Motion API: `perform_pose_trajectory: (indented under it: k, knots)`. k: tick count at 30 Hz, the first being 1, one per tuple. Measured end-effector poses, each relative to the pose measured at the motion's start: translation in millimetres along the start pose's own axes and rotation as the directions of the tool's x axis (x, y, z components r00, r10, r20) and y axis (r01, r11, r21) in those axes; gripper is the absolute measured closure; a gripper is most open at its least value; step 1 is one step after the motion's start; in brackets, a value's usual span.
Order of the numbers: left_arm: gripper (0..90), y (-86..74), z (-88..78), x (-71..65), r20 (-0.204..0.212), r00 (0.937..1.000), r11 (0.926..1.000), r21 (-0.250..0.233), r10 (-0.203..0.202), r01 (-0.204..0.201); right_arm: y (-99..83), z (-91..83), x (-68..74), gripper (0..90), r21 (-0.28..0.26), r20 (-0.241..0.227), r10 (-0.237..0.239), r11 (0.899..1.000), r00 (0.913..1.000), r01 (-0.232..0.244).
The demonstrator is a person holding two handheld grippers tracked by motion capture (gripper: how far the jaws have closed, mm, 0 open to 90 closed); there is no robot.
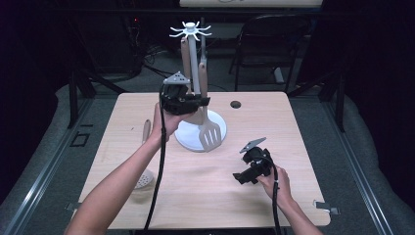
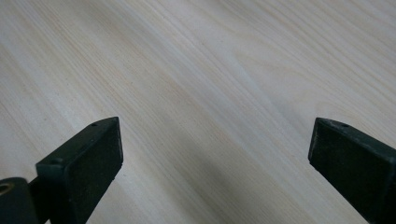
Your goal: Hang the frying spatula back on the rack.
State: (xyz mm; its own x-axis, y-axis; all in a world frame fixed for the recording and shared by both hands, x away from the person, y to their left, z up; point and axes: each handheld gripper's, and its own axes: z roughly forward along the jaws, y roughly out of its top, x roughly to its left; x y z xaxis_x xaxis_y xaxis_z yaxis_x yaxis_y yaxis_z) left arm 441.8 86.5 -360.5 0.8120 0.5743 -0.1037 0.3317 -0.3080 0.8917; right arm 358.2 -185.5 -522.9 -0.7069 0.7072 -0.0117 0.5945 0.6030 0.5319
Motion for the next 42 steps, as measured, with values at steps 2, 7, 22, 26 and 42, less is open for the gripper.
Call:
perform_pose_trajectory:
  k: [2, 7, 22, 26, 42]
  knots:
    - [77.4, 3.4, -0.2, 2.3, -0.005, 1.0000, 1.0000, -0.001, -0.002, 0.002, 0.1, -0.1, -0.1, 2.7, 0.001, -0.002, -0.001, 1.000, 1.0000, 0.001]
    - [77.3, 13.1, -1.8, 5.9, -0.020, 0.9998, 0.9999, 0.008, 0.010, -0.009, 0.1, 0.0, 0.0, 2.7, 0.001, -0.003, 0.000, 1.000, 1.0000, 0.000]
    - [77.3, 39.7, -2.3, 17.3, -0.072, 0.9969, 0.9994, 0.013, 0.033, -0.032, 0.4, 0.0, -0.8, 2.7, 0.013, 0.000, -0.010, 1.000, 1.0000, 0.010]
    - [77.4, 45.1, -0.8, 19.2, -0.075, 0.9968, 0.9995, 0.016, 0.028, -0.027, 0.8, -0.4, 0.2, 2.7, 0.019, 0.005, -0.012, 1.000, 0.9999, 0.012]
    - [77.3, 50.7, 5.3, 29.5, -0.067, 0.9976, 0.9998, 0.010, -0.018, 0.019, 1.0, 0.7, 1.9, 2.8, 0.017, -0.006, -0.020, 1.000, 0.9998, 0.020]
